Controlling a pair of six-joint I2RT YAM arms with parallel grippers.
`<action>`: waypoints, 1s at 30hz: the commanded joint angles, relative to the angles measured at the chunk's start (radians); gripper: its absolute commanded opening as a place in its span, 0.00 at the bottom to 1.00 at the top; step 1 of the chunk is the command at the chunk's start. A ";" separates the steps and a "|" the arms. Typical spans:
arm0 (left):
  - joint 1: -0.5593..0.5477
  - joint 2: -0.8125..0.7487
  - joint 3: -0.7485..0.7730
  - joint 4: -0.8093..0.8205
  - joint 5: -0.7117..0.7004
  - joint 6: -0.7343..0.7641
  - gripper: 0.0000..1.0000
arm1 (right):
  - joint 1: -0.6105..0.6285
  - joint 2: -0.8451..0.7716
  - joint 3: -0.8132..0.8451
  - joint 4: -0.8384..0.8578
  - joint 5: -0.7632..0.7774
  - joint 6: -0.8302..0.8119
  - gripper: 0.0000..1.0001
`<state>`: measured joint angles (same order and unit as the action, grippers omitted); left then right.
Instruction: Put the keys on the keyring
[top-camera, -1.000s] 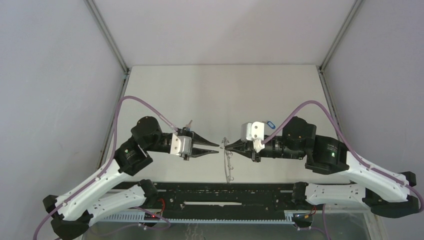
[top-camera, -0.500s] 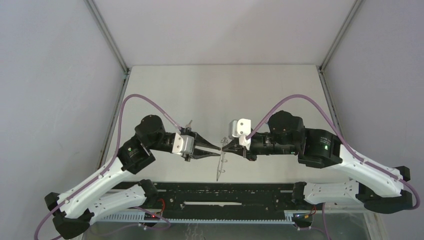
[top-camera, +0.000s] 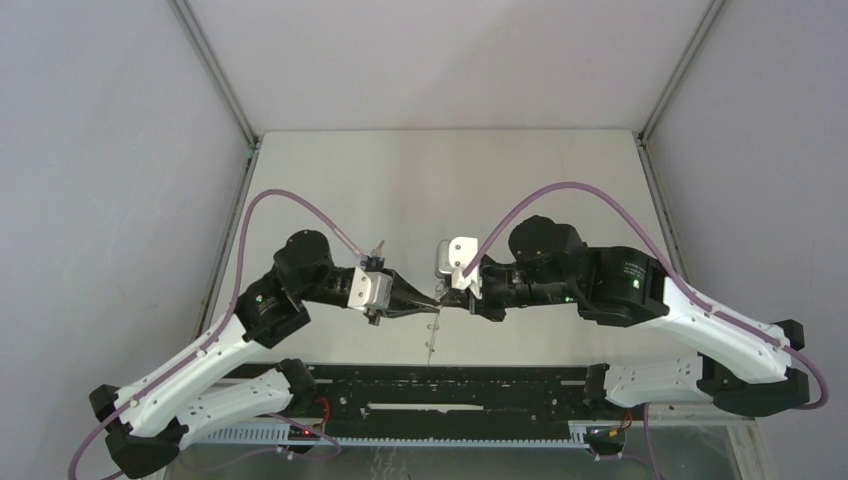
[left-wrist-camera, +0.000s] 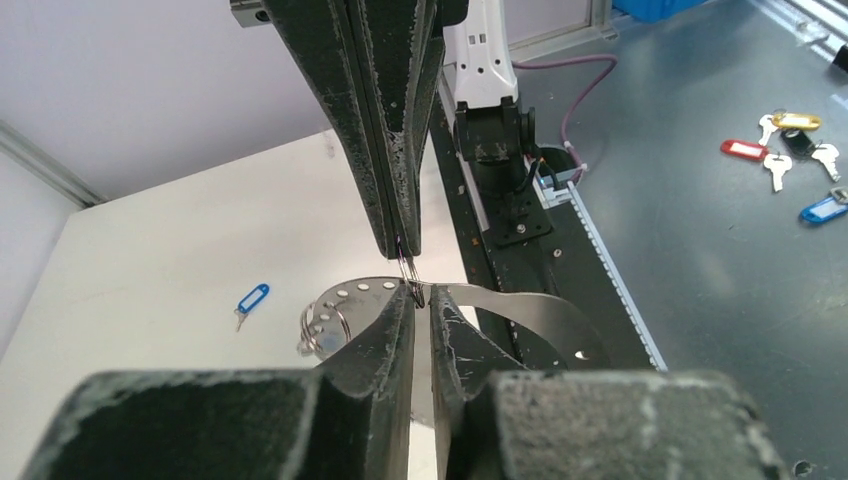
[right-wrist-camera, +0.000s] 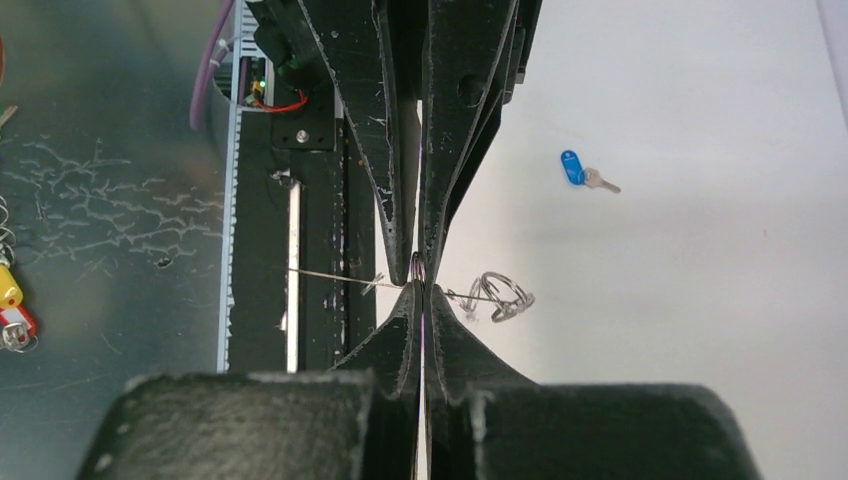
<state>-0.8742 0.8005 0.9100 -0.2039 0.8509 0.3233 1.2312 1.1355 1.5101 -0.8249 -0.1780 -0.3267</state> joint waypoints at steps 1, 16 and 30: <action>0.000 -0.001 0.004 -0.047 -0.011 0.049 0.14 | 0.016 0.039 0.084 -0.044 0.065 0.006 0.00; 0.001 0.032 0.001 -0.065 -0.072 0.030 0.08 | 0.060 0.092 0.132 -0.083 0.097 -0.003 0.00; 0.003 0.017 -0.005 -0.066 -0.036 0.043 0.00 | 0.061 0.100 0.136 -0.065 0.073 0.011 0.00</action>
<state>-0.8738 0.8303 0.9100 -0.2993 0.7914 0.3656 1.2854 1.2507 1.6093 -0.9466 -0.0841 -0.3271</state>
